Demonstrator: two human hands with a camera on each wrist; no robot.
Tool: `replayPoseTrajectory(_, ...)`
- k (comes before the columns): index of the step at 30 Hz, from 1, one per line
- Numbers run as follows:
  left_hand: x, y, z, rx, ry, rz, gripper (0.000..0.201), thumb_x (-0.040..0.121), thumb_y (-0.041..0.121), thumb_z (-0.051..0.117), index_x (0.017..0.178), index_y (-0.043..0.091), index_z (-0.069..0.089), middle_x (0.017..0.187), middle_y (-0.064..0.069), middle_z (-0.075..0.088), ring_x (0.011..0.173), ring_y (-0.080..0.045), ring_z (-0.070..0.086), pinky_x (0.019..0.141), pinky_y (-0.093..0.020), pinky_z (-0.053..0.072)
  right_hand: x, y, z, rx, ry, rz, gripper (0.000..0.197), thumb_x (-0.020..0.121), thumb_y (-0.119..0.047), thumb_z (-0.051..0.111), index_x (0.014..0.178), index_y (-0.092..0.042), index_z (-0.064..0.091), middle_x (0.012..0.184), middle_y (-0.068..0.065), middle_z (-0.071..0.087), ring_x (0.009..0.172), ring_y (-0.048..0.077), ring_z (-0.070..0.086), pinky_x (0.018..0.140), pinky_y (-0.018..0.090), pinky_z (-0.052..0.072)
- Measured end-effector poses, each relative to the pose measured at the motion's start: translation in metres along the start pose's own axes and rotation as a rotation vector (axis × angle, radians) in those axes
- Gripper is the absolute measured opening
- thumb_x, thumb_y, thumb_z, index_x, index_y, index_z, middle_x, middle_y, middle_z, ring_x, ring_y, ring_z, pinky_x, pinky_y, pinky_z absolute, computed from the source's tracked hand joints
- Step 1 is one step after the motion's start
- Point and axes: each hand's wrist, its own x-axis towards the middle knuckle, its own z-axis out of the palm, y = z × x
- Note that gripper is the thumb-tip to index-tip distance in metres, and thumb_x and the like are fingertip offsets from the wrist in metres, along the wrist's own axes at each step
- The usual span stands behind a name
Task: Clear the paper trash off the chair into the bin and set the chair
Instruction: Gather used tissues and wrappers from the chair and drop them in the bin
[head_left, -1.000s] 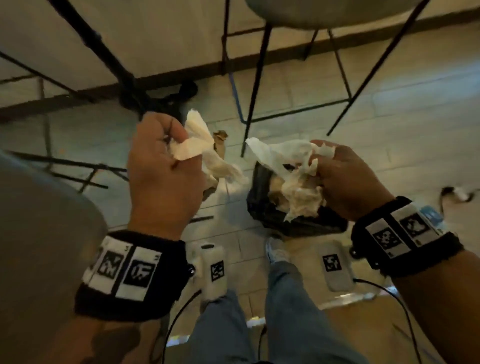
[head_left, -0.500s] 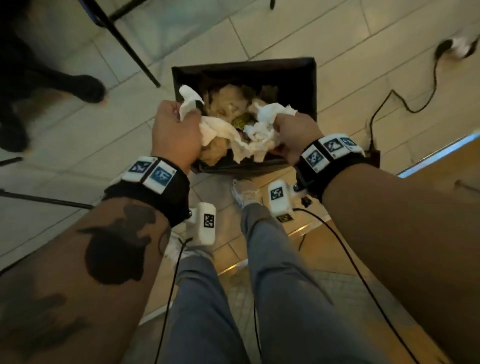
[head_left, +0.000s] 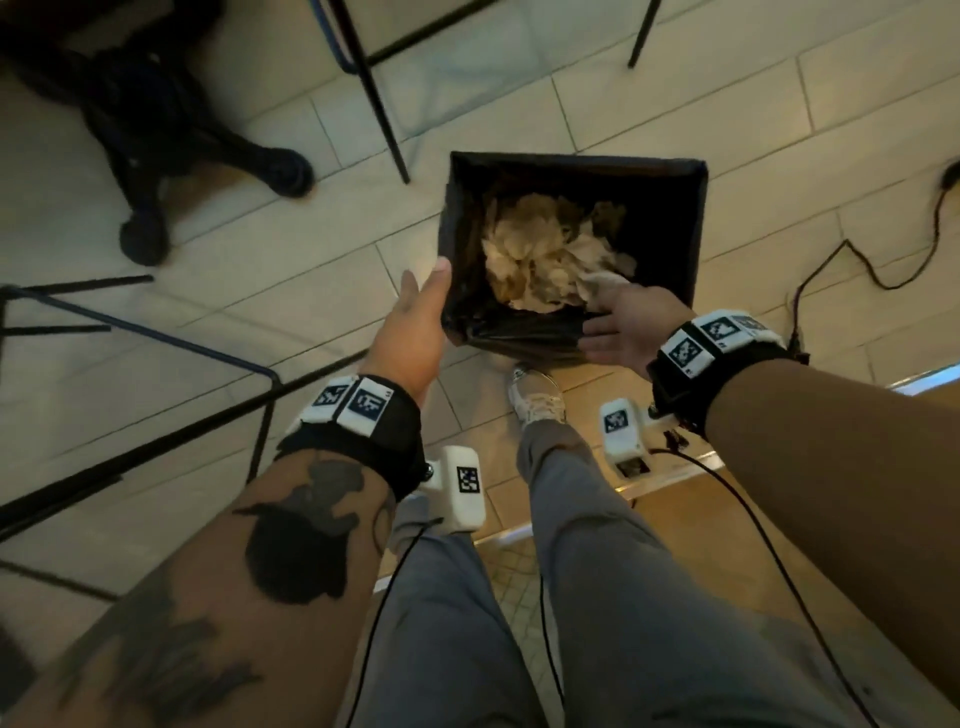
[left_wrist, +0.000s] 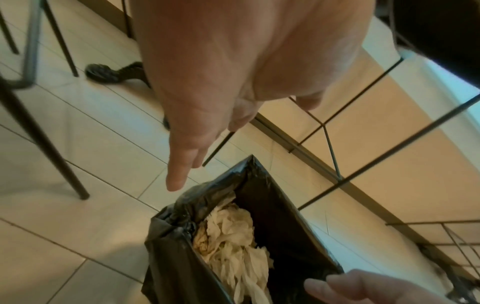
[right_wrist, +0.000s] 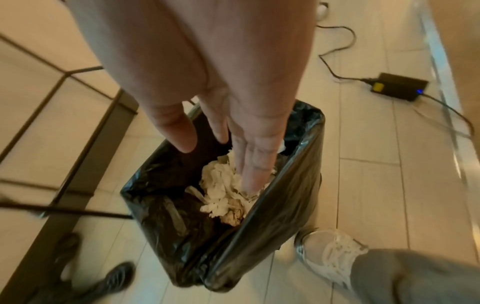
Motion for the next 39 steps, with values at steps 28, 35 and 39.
replayPoseTrajectory(28, -0.373, -0.137, -0.358, 0.096, 1.178, 0.476, 0.060, 0.083, 0.044, 0.079, 0.134, 0.029, 0.052, 0.141, -0.006, 0.044, 0.126, -0.018, 0.048, 0.101, -0.034, 0.048, -0.437, 0.021, 0.489, -1.542, -0.521, -1.568, 0.082, 0.083, -0.046, 0.074, 0.152, -0.039, 0.028, 0.148, 0.007, 0.037, 0.115, 0.017, 0.055, 0.096, 0.036, 0.050)
replayPoseTrajectory(35, -0.343, -0.113, -0.371, 0.264, 1.221, 0.366, 0.087, 0.073, 0.049, 0.084, 0.148, 0.032, 0.042, 0.162, -0.008, 0.030, 0.148, -0.033, 0.032, 0.116, -0.049, 0.038, -0.423, 0.033, 0.552, -1.940, -0.579, -1.615, 0.099, 0.076, -0.063, 0.073, 0.150, -0.059, 0.008, 0.167, 0.012, 0.002, 0.149, 0.046, 0.019, 0.114, 0.063, 0.032)
replayPoseTrajectory(39, -0.332, -0.114, -0.374, 0.284, 1.159, 0.284, 0.086, 0.077, 0.047, 0.083, 0.151, 0.035, 0.040, 0.163, -0.007, 0.026, 0.147, -0.031, 0.031, 0.113, -0.046, 0.039, -0.408, 0.030, 0.551, -1.866, -0.546, -1.721, 0.077, 0.085, -0.047, 0.072, 0.148, -0.047, 0.027, 0.144, 0.009, 0.034, 0.126, 0.032, 0.048, 0.103, 0.043, 0.048)
